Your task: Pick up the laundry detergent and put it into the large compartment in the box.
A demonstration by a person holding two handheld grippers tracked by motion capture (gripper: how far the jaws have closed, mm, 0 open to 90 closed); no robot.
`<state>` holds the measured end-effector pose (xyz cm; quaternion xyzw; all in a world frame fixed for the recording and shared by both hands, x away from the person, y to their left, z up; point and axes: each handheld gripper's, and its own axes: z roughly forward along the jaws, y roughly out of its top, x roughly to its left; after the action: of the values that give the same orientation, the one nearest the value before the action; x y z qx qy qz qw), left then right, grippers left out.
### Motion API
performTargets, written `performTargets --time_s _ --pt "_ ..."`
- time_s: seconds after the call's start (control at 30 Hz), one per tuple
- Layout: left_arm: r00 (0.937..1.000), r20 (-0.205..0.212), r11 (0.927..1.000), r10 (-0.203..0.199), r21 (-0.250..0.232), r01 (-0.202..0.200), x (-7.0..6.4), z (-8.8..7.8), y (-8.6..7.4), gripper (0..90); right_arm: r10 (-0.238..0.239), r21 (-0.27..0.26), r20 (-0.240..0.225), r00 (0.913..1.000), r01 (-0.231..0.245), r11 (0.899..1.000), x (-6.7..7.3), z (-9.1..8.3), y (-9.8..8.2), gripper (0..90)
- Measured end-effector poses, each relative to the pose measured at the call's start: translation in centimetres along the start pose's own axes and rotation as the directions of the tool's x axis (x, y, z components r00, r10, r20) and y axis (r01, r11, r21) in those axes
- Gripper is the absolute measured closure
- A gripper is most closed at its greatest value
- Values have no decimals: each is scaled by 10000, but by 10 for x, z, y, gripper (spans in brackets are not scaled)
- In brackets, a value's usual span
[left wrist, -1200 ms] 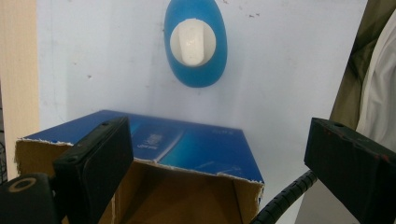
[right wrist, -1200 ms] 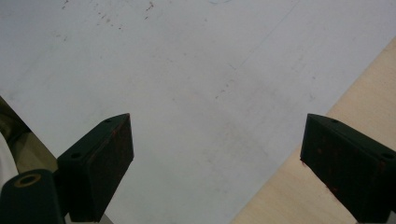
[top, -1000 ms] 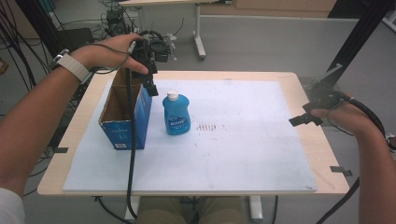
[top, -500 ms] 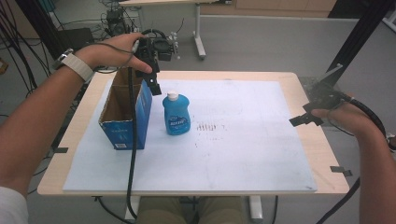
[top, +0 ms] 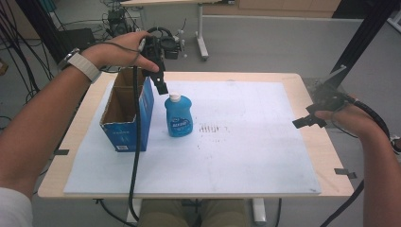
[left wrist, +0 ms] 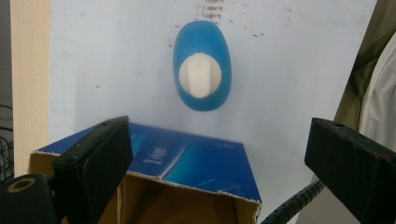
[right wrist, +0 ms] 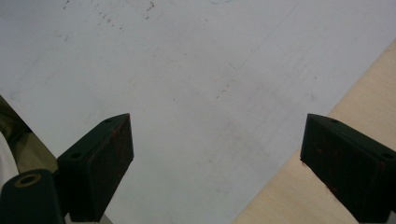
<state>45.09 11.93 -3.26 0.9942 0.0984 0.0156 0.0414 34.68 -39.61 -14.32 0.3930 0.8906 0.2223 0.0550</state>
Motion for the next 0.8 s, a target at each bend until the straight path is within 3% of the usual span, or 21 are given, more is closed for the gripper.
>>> performTargets --time_s 0.8 --pt "9999 45 9998 -109 180 108 5 10 28 80 90 -99 24 10000 -89 9999 -2 -4 -8 96"
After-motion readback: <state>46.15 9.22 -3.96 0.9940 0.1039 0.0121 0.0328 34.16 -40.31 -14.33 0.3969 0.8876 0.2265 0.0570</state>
